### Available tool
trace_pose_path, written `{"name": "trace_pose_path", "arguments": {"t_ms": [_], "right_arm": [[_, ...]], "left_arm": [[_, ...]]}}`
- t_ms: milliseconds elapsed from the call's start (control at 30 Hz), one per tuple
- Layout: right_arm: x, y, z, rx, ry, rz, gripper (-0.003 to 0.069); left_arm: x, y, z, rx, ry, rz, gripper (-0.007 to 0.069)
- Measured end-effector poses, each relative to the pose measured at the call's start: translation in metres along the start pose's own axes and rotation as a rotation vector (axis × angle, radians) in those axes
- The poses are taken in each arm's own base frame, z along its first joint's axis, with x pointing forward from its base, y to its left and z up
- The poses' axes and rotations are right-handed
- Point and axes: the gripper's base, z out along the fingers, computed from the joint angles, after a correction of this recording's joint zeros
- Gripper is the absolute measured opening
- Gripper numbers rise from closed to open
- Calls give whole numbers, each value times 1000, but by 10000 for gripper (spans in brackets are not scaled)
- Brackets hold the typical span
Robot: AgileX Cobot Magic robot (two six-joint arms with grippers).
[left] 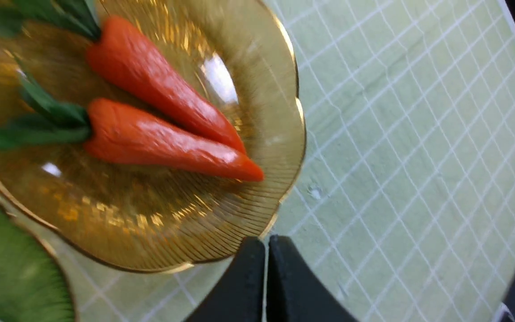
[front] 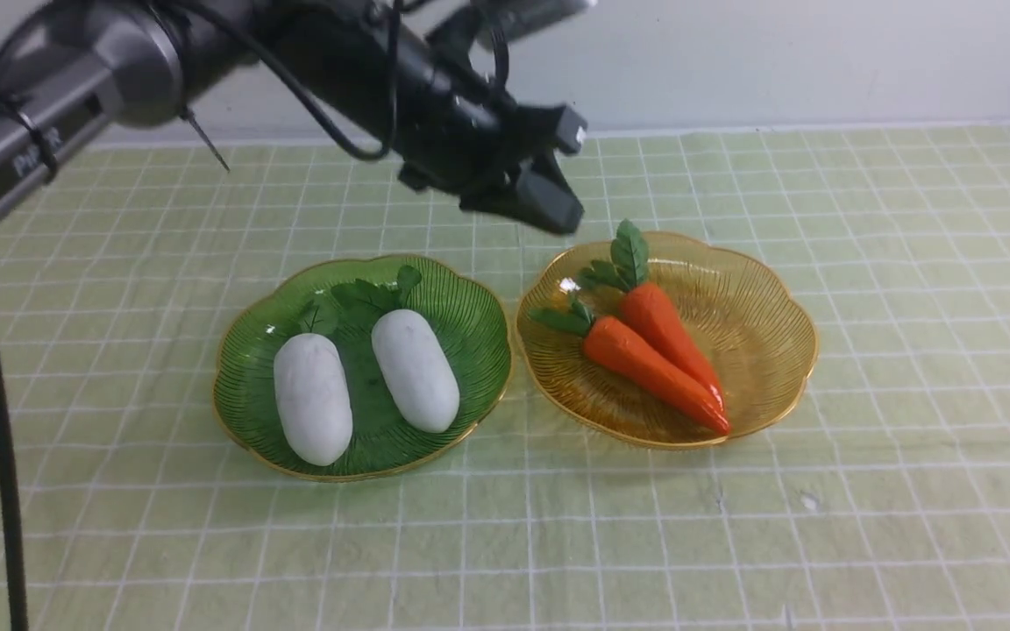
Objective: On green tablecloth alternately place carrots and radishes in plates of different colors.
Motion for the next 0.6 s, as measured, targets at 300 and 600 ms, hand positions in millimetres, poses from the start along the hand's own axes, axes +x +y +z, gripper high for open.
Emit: {"name": "trace_pose_path", "arguments": {"t_ms": [300,600], "right_arm": [[58,-3,-1,15,99,-139,-15],[96,-7,-6,61,258,-199,-15]], "left_arm": [[-22,-34,-66,-115,-168,-15,-8],[-4,-39,-69,-143,-112,-30,-8]]}}
